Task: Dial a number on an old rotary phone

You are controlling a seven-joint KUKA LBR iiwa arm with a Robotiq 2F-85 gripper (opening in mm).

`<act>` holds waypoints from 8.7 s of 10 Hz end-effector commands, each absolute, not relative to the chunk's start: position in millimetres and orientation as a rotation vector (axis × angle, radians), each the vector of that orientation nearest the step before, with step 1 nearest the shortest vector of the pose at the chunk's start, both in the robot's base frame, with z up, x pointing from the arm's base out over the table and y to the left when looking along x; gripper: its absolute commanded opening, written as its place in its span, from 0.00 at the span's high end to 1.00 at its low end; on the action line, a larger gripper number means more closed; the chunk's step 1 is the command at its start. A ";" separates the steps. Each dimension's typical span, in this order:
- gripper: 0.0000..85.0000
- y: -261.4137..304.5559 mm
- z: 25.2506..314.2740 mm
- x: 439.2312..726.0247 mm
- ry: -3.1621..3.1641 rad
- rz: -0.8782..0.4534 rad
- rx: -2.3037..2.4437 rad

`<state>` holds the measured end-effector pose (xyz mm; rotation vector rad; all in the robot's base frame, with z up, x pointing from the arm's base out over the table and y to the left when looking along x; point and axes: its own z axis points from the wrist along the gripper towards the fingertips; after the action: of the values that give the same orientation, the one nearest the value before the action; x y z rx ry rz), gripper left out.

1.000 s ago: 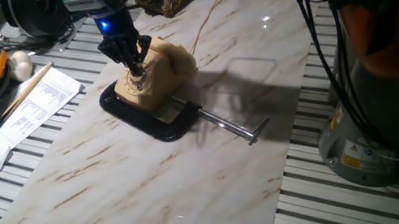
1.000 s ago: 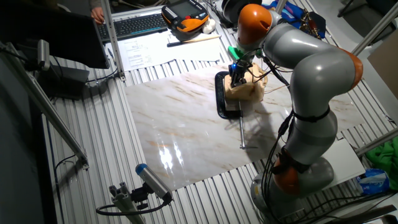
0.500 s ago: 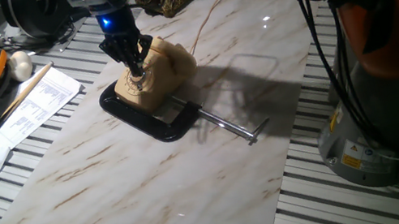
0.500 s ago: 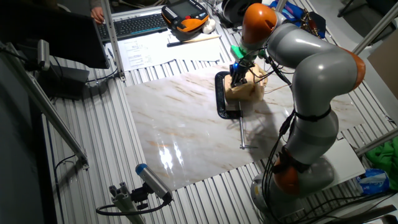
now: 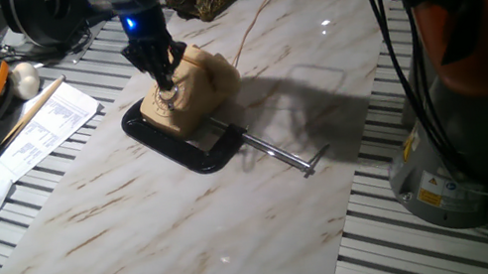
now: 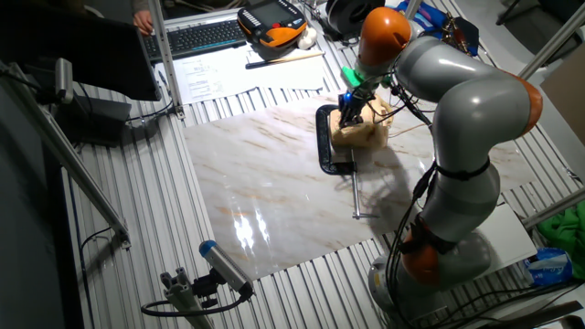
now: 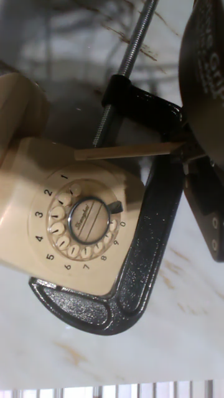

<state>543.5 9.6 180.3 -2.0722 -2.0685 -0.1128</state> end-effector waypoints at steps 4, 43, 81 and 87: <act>1.00 6.0 177.8 566.4 -2.031 -0.136 -2.086; 1.00 -1.2 169.1 586.0 -1.962 -0.273 -1.929; 1.00 3.7 149.3 563.6 -1.835 -0.493 -1.873; 1.00 -0.4 152.3 565.9 -1.854 -0.482 -1.845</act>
<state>566.0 -0.5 152.5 -1.8417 -1.8531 -0.4832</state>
